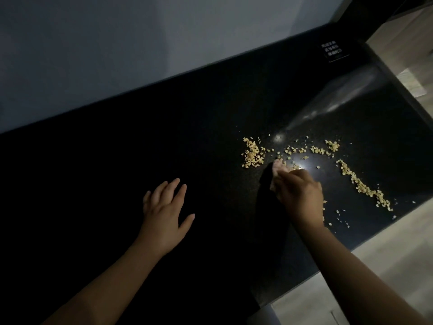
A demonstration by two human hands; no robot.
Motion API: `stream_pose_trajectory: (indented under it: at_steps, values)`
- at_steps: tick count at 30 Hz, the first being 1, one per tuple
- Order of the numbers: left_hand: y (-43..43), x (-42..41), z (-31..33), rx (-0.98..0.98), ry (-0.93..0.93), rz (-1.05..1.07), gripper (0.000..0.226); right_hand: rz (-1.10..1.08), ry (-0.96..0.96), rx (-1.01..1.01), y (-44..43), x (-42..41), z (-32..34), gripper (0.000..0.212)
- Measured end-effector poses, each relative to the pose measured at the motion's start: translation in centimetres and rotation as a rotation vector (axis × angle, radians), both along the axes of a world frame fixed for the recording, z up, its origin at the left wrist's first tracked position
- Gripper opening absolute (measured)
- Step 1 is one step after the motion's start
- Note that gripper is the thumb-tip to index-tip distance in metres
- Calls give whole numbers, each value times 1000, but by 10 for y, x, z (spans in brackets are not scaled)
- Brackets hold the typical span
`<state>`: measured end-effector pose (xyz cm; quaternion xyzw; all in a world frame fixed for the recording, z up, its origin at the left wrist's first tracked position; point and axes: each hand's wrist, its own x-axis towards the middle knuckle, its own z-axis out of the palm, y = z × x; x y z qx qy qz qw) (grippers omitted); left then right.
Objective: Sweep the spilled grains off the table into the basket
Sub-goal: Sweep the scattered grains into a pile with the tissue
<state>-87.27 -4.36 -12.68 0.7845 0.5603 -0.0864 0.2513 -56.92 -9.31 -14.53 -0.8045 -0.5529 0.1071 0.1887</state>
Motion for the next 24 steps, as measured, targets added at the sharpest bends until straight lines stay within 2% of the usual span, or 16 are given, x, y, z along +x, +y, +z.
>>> stream_pose_trajectory:
  at_steps: [3, 8, 13, 16, 20, 22, 24]
  values:
    - [1, 1, -4, 8, 27, -10, 72, 127, 118, 67, 0, -38, 13, 23]
    - [3, 1, -5, -12, 32, 6, 74, 269, 175, 77, 46, -83, 2, 20]
    - [5, 3, -6, 3, 17, 32, 78, 314, 97, 44, 79, -77, -19, 17]
    - [8, 7, -8, 6, -6, 53, 85, 228, 43, 73, 72, -41, -22, 18]
    - [17, 19, -6, -16, 66, 73, 79, 32, 10, 60, 53, 14, -19, 24]
    - [21, 26, -4, -5, 70, 79, 79, -39, 15, 66, 46, 24, -9, 22]
    - [24, 30, -4, 1, 59, 90, 80, -16, 74, 96, 49, 16, 2, 18]
